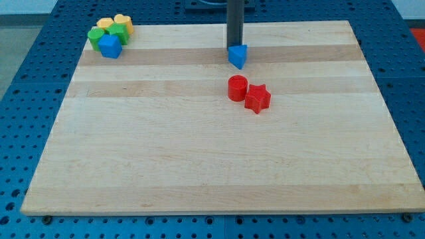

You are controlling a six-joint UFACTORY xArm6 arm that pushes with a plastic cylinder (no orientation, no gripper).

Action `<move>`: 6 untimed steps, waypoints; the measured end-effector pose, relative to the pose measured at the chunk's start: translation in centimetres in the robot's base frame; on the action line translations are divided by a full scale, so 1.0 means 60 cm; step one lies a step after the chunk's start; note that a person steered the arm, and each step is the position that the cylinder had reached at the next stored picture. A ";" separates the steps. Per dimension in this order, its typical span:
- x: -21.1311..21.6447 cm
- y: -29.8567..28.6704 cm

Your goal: Push the blue triangle into the red blocks

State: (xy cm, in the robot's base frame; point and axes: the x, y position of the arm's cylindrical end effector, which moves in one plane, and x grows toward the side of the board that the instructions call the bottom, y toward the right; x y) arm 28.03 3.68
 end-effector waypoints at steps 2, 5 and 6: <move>0.041 0.017; 0.103 0.038; 0.125 0.046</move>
